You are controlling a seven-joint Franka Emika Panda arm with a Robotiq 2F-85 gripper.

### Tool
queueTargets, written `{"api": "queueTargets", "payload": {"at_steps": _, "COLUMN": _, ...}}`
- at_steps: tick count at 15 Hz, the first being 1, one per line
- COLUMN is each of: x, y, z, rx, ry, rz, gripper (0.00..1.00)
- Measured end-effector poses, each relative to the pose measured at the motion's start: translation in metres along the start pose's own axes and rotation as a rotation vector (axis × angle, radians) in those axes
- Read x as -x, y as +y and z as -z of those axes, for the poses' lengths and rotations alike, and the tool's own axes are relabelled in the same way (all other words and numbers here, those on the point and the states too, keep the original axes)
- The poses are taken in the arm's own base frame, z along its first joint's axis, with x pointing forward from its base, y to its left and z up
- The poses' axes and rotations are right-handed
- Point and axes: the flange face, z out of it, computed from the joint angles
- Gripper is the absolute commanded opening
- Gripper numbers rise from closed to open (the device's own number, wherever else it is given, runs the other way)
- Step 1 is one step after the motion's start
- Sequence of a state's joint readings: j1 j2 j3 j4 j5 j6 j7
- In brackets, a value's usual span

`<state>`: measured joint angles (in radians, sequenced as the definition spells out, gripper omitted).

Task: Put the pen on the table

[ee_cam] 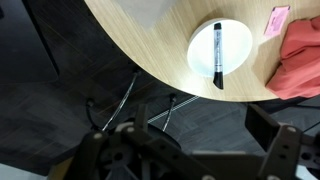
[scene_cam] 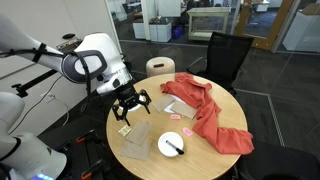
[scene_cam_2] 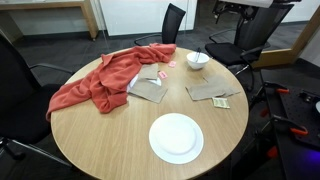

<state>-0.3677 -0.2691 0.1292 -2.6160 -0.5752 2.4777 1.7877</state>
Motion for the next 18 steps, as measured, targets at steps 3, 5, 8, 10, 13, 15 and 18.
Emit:
{"api": "queueTargets", "payload": {"at_steps": 3, "x": -0.001, "y": -0.009, "z": -0.014, "rx": 0.007, "ry": 0.046, "rz": -0.090, "gripper": 1.00}}
{"api": "queueTargets", "payload": {"at_steps": 5, "x": -0.006, "y": -0.016, "z": -0.028, "rx": 0.018, "ry": 0.070, "rz": -0.140, "gripper": 1.00}}
{"api": "queueTargets", "payload": {"at_steps": 8, "x": -0.018, "y": -0.029, "z": -0.058, "rx": 0.053, "ry": 0.082, "rz": -0.187, "gripper": 1.00}}
{"api": "queueTargets", "payload": {"at_steps": 10, "x": -0.026, "y": -0.037, "z": -0.079, "rx": 0.083, "ry": 0.080, "rz": -0.199, "gripper": 1.00}}
{"api": "queueTargets", "payload": {"at_steps": 13, "x": -0.030, "y": -0.048, "z": -0.106, "rx": 0.113, "ry": 0.078, "rz": -0.191, "gripper": 1.00}}
{"api": "queueTargets", "payload": {"at_steps": 15, "x": -0.029, "y": -0.055, "z": -0.120, "rx": 0.116, "ry": 0.074, "rz": -0.181, "gripper": 1.00}}
{"api": "queueTargets", "payload": {"at_steps": 18, "x": -0.023, "y": -0.064, "z": -0.137, "rx": 0.121, "ry": 0.074, "rz": -0.166, "gripper": 1.00}}
